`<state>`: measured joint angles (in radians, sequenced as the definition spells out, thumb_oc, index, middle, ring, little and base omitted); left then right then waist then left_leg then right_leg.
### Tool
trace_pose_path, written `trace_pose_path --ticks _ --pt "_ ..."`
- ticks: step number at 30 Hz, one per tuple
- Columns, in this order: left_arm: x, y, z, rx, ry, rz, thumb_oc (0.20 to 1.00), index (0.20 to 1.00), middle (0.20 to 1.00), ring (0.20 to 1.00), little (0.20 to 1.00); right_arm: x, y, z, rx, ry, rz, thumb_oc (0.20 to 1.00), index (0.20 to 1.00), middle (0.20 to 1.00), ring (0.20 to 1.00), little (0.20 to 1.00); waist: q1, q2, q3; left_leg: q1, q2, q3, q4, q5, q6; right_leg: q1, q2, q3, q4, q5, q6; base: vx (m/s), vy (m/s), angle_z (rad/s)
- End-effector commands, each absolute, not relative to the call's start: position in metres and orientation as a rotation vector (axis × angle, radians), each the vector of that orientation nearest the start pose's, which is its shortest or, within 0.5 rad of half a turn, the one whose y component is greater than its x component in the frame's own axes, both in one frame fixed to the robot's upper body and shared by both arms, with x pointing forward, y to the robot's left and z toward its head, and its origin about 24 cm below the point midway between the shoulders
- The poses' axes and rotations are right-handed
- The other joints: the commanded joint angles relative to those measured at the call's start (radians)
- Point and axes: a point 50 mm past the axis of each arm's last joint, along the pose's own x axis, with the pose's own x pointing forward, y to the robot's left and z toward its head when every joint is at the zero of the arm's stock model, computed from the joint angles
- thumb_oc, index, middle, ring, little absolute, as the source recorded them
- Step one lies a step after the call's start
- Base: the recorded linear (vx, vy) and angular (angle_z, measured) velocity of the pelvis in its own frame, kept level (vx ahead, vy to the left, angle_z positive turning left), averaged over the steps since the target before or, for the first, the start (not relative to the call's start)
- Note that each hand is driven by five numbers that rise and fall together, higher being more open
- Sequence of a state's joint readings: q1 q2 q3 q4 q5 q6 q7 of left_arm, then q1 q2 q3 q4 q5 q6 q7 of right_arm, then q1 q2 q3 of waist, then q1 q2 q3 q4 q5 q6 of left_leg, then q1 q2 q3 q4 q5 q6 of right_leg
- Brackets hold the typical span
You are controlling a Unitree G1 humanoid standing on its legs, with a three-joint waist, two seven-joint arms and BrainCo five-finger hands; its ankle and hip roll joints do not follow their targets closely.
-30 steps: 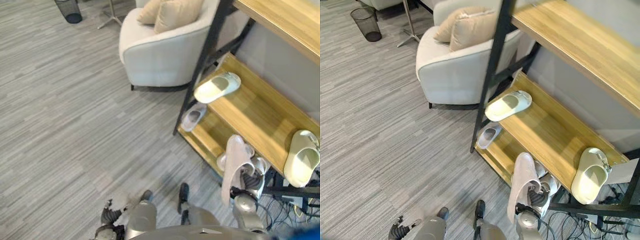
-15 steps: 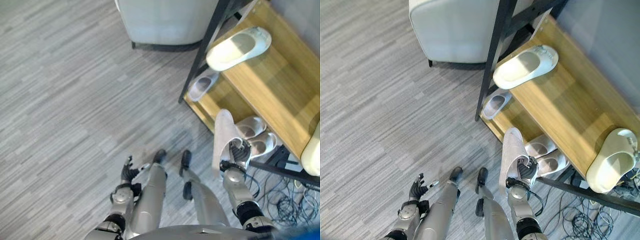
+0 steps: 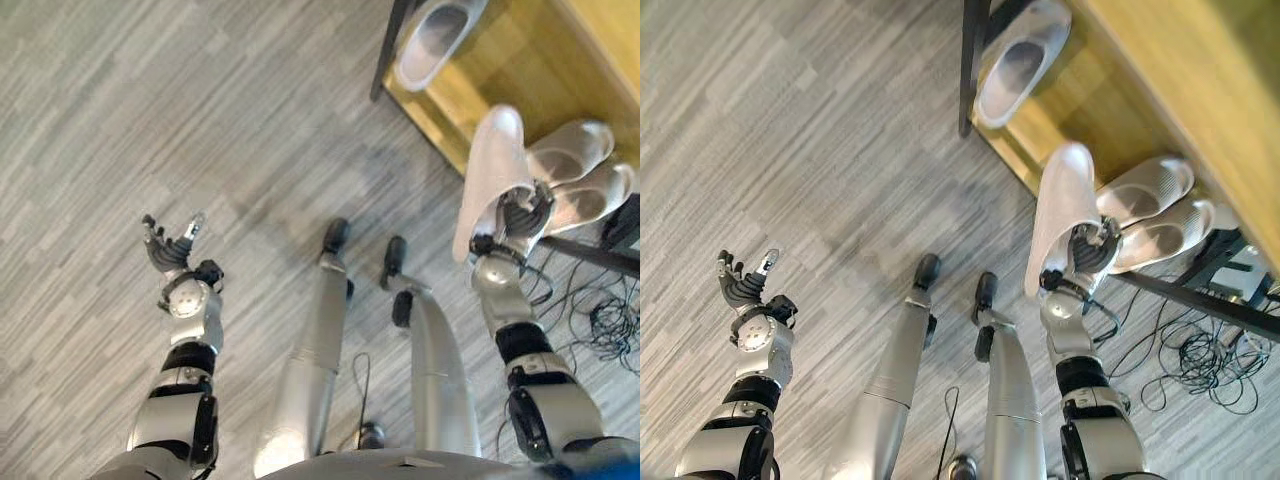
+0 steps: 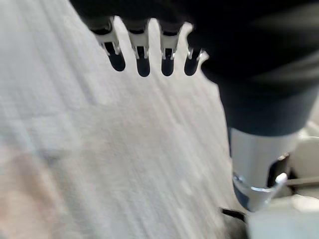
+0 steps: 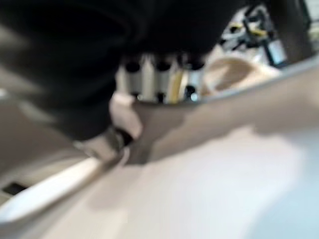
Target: Arrange the slippers neatly on the shoe rack.
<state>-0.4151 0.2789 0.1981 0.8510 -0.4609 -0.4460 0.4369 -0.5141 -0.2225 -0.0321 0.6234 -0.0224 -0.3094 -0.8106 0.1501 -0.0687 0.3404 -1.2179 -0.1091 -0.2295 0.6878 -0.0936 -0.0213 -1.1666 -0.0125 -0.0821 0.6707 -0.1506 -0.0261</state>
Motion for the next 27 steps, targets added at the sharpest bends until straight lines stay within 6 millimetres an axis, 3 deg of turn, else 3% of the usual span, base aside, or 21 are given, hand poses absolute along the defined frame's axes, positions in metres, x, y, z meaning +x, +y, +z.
trace_pose_path --ticks 1,3,4,5,6,7,9,11,16,18,23,27 --pt "0.284 0.289 0.013 -0.27 -0.055 0.841 1.0 1.0 1.0 1.0 1.0 0.314 -0.224 0.093 -0.12 -0.376 -0.821 0.2 0.2 0.2 0.2 0.2 -0.004 0.023 -0.047 -0.029 -0.02 -0.023 -0.016 -0.01 -0.007 0.018 -0.011 -0.012 0.076 -0.054 -0.008 -0.01 0.069 0.06" --pt "0.284 0.284 0.008 -0.293 -0.042 0.83 1.0 1.0 1.0 1.0 1.0 0.315 -0.221 0.094 -0.088 -0.391 -0.811 0.2 0.2 0.2 0.2 0.2 -0.01 0.02 -0.053 -0.079 -0.024 -0.012 0.015 -0.02 -0.011 -0.041 -0.011 -0.007 0.114 -0.061 -0.01 0.04 0.002 0.01" --pt "0.299 0.288 0.016 -0.269 -0.015 0.768 1.0 1.0 1.0 1.0 1.0 0.368 -0.254 0.18 -0.021 -0.468 -0.816 0.2 0.2 0.2 0.2 0.2 0.021 0.024 -0.08 -0.129 -0.041 -0.017 0.047 -0.031 -0.013 -0.098 -0.031 -0.022 0.165 -0.084 -0.011 0.1 -0.054 -0.01" --pt "0.3 0.288 0.017 -0.271 -0.017 0.767 1.0 1.0 1.0 1.0 1.0 0.369 -0.254 0.181 -0.019 -0.47 -0.815 0.2 0.2 0.2 0.2 0.2 0.02 0.024 -0.079 -0.132 -0.042 -0.017 0.049 -0.032 -0.013 -0.101 -0.032 -0.022 0.168 -0.086 -0.011 0.14 -0.091 0.03" --pt "0.298 0.294 0.015 -0.279 -0.009 0.757 1.0 1.0 1.0 1.0 1.0 0.391 -0.243 0.222 0.092 -0.429 -0.758 0.2 0.2 0.2 0.2 0.2 0.023 0.009 -0.094 -0.174 -0.055 -0.013 0.066 -0.043 -0.021 -0.151 -0.033 -0.019 0.197 -0.092 -0.01 0.05 -0.021 0.06" --pt "0.298 0.294 0.016 -0.28 -0.01 0.758 1.0 1.0 1.0 1.0 1.0 0.391 -0.243 0.223 0.093 -0.43 -0.756 0.2 0.2 0.2 0.2 0.2 0.022 0.009 -0.095 -0.178 -0.056 -0.012 0.067 -0.043 -0.021 -0.156 -0.034 -0.018 0.199 -0.093 -0.01 0.05 -0.003 0.1" --pt "0.3 0.289 0.018 -0.314 -0.034 0.749 1.0 1.0 1.0 1.0 1.0 0.401 -0.233 0.252 0.16 -0.402 -0.746 0.2 0.2 0.2 0.2 0.2 0.009 -0.007 -0.097 -0.215 -0.059 -0.006 0.082 -0.052 -0.022 -0.192 -0.031 -0.008 0.209 -0.086 -0.008 0.01 0.041 0.1" --pt "0.3 0.289 0.018 -0.319 -0.037 0.749 1.0 1.0 1.0 1.0 1.0 0.403 -0.23 0.259 0.176 -0.4 -0.743 0.2 0.2 0.2 0.2 0.2 0.005 -0.011 -0.094 -0.226 -0.058 -0.002 0.084 -0.052 -0.021 -0.202 -0.03 -0.006 0.211 -0.083 -0.007 0.02 0.025 0.1" --pt "0.301 0.282 0.024 -0.332 -0.066 0.717 1.0 1.0 1.0 1.0 1.0 0.406 -0.215 0.304 0.21 -0.464 -0.703 0.2 0.2 0.2 0.2 0.2 -0.007 -0.012 -0.082 -0.232 -0.061 0.001 0.064 -0.045 -0.018 -0.22 -0.031 0.003 0.2 -0.078 -0.002 0.02 0.039 0.02" --pt "0.302 0.28 0.023 -0.343 -0.064 0.707 1.0 1.0 1.0 1.0 1.0 0.407 -0.212 0.314 0.253 -0.451 -0.702 0.2 0.2 0.2 0.2 0.2 -0.01 -0.011 -0.081 -0.235 -0.063 0.004 0.061 -0.044 -0.018 -0.226 -0.031 0.006 0.199 -0.081 -0.003 0.01 0.02 -0.01" --pt "0.299 0.271 0.019 -0.358 -0.065 0.686 1.0 1.0 1.0 1.0 1.0 0.404 -0.215 0.329 0.322 -0.453 -0.764 0.2 0.2 0.2 0.2 0.2 -0.018 -0.006 -0.087 -0.236 -0.066 0.013 0.064 -0.048 -0.016 -0.236 -0.033 0.008 0.205 -0.088 -0.008 0.01 0.037 0.0" --pt "0.297 0.265 0.014 -0.358 -0.058 0.677 1.0 1.0 1.0 1.0 1.0 0.403 -0.218 0.33 0.321 -0.46 -0.791 0.2 0.2 0.2 0.2 0.2 -0.023 -0.001 -0.091 -0.232 -0.07 0.017 0.054 -0.044 -0.015 -0.233 -0.03 0.014 0.195 -0.084 -0.007 0.0 0.048 -0.01"
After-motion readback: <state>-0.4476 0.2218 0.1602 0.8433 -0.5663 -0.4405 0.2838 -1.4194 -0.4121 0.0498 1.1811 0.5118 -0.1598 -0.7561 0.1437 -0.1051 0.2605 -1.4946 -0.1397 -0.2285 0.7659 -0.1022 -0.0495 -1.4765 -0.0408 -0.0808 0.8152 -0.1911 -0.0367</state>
